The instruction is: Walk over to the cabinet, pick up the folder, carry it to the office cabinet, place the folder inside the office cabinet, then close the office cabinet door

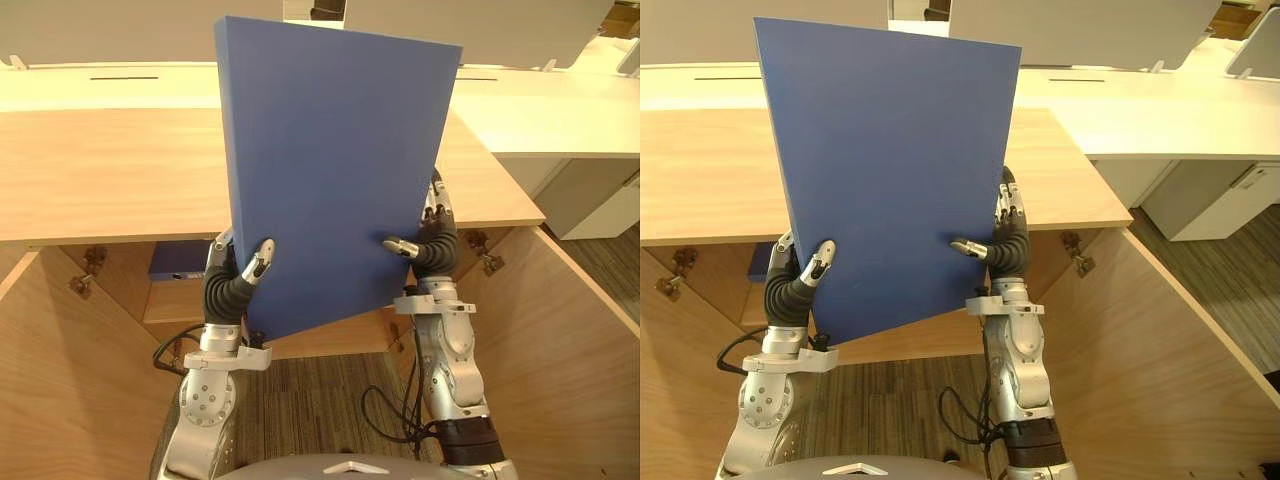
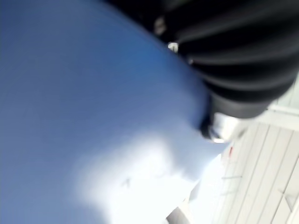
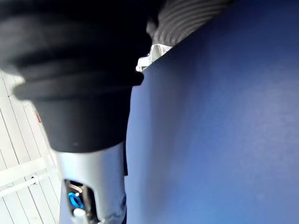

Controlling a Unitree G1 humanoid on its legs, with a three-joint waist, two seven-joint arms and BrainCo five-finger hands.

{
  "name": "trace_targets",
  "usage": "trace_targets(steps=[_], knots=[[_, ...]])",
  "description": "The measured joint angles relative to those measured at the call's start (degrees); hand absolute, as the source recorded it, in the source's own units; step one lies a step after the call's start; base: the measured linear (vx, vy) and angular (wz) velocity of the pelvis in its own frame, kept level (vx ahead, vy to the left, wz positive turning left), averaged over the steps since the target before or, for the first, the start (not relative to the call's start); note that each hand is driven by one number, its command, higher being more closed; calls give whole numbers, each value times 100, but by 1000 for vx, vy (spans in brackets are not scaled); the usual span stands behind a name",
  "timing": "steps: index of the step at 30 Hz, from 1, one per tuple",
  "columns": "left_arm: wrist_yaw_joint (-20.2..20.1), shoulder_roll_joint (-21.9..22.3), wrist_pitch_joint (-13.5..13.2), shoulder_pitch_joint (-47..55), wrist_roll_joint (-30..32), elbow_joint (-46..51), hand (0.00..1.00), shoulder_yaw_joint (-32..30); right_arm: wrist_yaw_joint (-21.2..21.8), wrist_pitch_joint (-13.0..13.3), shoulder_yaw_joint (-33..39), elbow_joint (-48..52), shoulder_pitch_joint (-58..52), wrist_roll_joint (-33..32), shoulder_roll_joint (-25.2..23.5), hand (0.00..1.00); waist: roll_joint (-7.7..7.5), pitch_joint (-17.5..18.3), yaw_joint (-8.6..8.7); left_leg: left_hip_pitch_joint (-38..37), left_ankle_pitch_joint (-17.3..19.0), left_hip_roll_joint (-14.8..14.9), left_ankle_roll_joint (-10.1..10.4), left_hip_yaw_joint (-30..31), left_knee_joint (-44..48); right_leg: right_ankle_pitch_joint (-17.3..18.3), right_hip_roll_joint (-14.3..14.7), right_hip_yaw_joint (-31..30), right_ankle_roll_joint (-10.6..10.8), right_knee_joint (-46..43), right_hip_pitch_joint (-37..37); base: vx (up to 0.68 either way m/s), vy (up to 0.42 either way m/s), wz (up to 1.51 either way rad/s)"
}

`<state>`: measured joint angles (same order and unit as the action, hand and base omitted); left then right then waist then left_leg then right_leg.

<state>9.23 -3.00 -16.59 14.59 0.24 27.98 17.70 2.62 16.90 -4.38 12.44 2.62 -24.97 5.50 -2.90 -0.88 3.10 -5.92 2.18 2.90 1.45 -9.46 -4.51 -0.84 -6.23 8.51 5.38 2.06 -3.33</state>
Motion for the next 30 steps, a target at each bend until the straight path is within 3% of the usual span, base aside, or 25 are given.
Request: trace_targets(steps=[4, 5, 15, 24, 25, 30], knots=[[-6, -74, -1, -52, 19, 0, 100, 22, 146, -93, -14, -48, 0, -4, 92, 0, -4, 3, 0, -2, 0, 2, 0, -2, 1, -10, -2, -2, 15, -6, 9, 0, 0, 0], [-7, -131, -1, -53, 33, 0, 100, 37, 247, -97, -58, -140, 0, -5, 220, 100, -9, 6, 1, -12, 0, 2, -1, -4, 1, -10, -4, -5, 16, -20, 25, 0, 0, 0], [-82, -383, -34, -224, 277, 0, 100, 32, 642, -301, -216, -452, -5, -430, 637, 100, -35, 39, -32, 86, -27, -9, -35, -11, 1, -37, -37, -21, 55, -68, 126, 0, 0, 0], [-100, -436, -100, -348, 377, 0, 100, -61, 820, -361, -241, -507, -14, -444, 694, 100, -36, 41, -57, 97, -45, -19, -43, -18, 1, -55, -52, -38, 72, -72, 139, -25, -14, -1], [-103, -438, -108, -376, 444, 0, 0, -73, 811, -361, -233, -508, -14, -443, 686, 100, -36, 41, -68, 101, -45, -20, -43, -18, 1, -55, -52, -39, 72, -72, 140, -52, -31, -1], [-96, -427, -125, -393, 546, -27, 0, -221, 791, -359, -234, -507, -13, -430, 590, 100, -35, 42, -69, 101, -58, -22, -45, -20, 1, -55, -50, -41, 72, -70, 142, -16, -12, 0]])
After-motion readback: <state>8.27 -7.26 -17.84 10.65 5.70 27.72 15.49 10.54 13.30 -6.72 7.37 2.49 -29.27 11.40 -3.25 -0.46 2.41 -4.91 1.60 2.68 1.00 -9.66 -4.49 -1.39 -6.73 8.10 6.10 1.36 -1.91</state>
